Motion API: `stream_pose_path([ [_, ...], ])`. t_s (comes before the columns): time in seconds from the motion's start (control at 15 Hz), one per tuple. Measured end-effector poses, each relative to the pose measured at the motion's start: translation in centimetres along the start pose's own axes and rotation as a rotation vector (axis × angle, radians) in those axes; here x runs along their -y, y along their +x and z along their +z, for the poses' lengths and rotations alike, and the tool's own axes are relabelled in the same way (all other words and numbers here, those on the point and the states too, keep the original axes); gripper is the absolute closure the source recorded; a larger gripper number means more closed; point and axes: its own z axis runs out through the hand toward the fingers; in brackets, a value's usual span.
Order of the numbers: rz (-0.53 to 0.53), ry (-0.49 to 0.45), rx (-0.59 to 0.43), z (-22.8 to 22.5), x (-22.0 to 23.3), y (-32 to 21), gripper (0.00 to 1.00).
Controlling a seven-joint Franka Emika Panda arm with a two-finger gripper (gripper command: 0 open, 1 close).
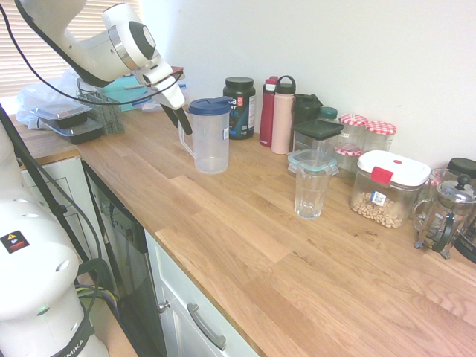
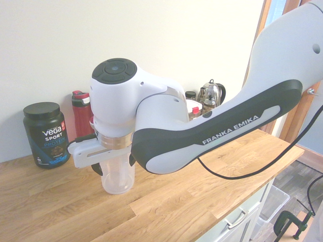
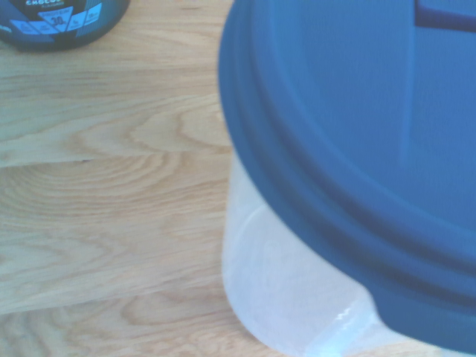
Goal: Pour me some water
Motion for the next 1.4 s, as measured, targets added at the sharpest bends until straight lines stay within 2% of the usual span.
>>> stream_pose_path([
  [0.4,0.023,0.021,-0.022,0.3,-1.8,2.2,1.00],
  [0.8,-0.014,0.047,-0.024,-0.2,-1.8,1.1,1.00],
  [1.4,-0.008,0.060,-0.018,-0.2,-1.7,1.4,1.00],
])
